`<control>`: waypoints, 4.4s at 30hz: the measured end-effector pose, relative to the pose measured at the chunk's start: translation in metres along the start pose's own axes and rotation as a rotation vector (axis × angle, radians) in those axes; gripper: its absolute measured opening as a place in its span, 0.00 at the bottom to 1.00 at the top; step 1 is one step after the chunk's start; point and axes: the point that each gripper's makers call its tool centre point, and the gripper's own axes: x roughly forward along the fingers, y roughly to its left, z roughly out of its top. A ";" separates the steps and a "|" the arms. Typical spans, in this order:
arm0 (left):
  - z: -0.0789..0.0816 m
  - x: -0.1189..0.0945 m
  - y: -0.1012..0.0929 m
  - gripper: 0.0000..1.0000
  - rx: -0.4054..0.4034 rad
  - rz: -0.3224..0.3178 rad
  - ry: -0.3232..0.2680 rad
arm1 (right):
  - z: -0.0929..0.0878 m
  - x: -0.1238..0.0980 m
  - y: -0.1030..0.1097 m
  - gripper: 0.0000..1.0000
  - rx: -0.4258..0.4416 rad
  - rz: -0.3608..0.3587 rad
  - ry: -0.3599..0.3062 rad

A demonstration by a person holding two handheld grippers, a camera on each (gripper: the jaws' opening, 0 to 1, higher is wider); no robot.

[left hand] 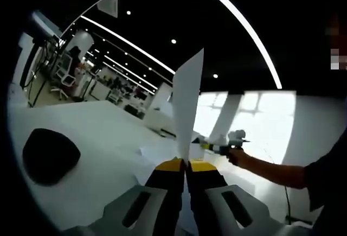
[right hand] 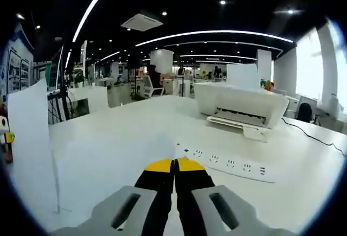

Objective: Organize the stack of printing papers by aligning and flattening the scattered papers on the table

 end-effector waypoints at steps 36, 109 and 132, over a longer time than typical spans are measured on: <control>-0.005 0.002 0.000 0.06 0.036 0.008 0.028 | 0.142 -0.142 -0.005 0.00 -0.138 -0.063 -0.288; -0.007 0.002 -0.003 0.06 0.056 0.006 0.030 | 0.184 -0.308 0.121 0.00 -0.244 0.114 -0.421; -0.006 0.003 -0.001 0.06 0.056 0.006 0.028 | 0.175 -0.326 0.187 0.00 -0.323 0.232 -0.383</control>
